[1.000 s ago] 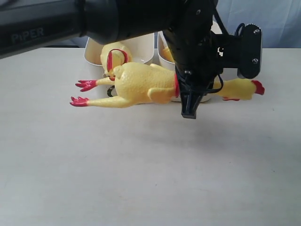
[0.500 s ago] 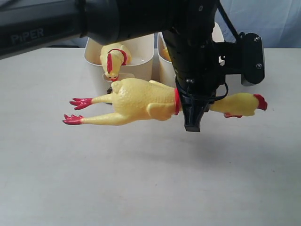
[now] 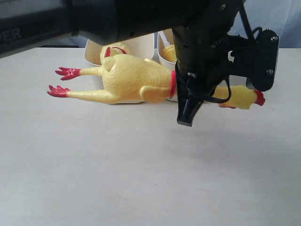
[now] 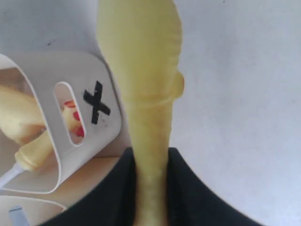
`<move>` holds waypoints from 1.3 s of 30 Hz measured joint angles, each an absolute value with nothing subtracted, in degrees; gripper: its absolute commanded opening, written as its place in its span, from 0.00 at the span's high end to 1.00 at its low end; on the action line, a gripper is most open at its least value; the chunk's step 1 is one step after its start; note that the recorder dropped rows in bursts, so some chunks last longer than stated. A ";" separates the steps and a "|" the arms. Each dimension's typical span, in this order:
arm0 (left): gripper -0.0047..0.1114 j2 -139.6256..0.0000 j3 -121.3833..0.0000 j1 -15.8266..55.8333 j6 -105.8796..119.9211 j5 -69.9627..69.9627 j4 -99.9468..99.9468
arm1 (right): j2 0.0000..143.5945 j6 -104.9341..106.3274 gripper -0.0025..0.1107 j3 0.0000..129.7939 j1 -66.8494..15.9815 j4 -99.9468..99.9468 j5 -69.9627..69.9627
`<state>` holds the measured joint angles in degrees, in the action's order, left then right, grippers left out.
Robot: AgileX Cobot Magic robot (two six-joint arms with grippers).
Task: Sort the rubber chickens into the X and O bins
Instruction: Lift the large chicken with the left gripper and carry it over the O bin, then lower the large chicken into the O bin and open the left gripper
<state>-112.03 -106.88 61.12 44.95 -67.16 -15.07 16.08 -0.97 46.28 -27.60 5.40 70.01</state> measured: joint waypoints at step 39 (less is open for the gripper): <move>0.96 -113.27 -106.04 50.30 29.44 -14.06 -34.66 | 16.08 -1.26 0.34 46.28 -27.60 5.40 70.01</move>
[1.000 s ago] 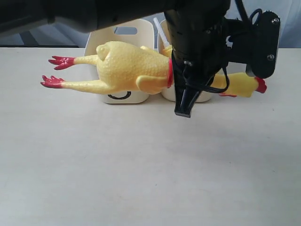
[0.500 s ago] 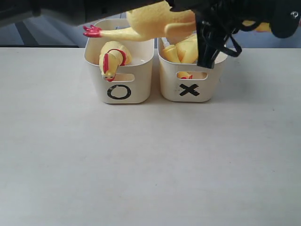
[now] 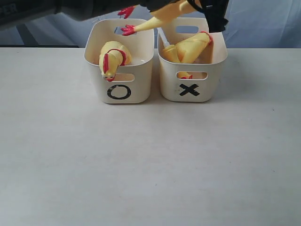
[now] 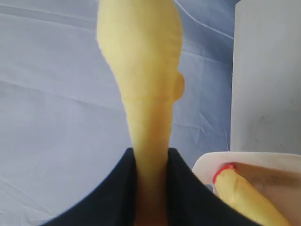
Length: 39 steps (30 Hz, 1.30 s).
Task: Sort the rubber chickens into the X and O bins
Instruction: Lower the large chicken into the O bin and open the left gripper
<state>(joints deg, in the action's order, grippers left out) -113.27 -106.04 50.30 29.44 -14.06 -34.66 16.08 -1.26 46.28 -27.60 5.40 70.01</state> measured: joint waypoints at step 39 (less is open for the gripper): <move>0.96 -117.27 -97.59 37.22 26.17 16.78 -22.43 | 16.08 -1.26 0.34 46.28 -27.60 5.40 70.01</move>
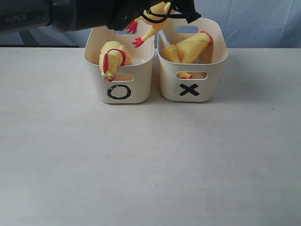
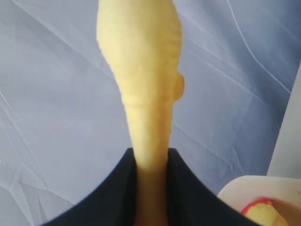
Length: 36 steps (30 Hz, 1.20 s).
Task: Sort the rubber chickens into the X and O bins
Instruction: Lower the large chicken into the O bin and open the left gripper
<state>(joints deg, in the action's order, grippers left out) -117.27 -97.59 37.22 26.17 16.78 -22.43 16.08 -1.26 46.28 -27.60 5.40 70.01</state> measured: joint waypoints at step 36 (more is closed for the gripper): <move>0.96 -116.28 -84.07 26.80 23.18 42.00 5.10 | 16.08 -1.26 0.34 46.28 -27.60 7.47 70.01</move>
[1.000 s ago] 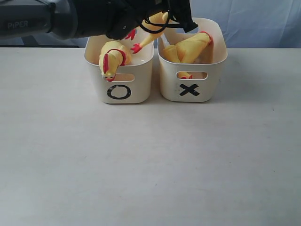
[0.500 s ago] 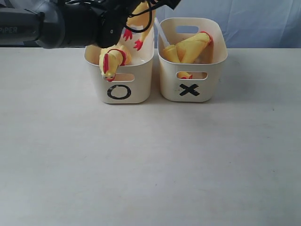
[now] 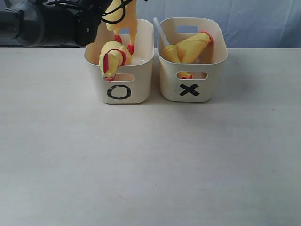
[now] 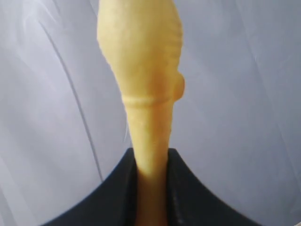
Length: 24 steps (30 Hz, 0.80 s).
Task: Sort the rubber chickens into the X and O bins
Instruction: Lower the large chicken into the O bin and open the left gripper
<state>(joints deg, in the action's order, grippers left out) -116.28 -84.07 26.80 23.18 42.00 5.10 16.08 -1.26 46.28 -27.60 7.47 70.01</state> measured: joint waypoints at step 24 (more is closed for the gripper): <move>0.43 -118.57 -84.07 24.20 12.93 32.56 -6.06 | 16.08 -1.26 0.34 46.28 -27.60 7.47 70.01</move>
<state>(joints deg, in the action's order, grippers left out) -118.57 -84.07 24.20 12.93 32.56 -6.06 16.08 -1.26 46.28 -27.60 7.47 70.01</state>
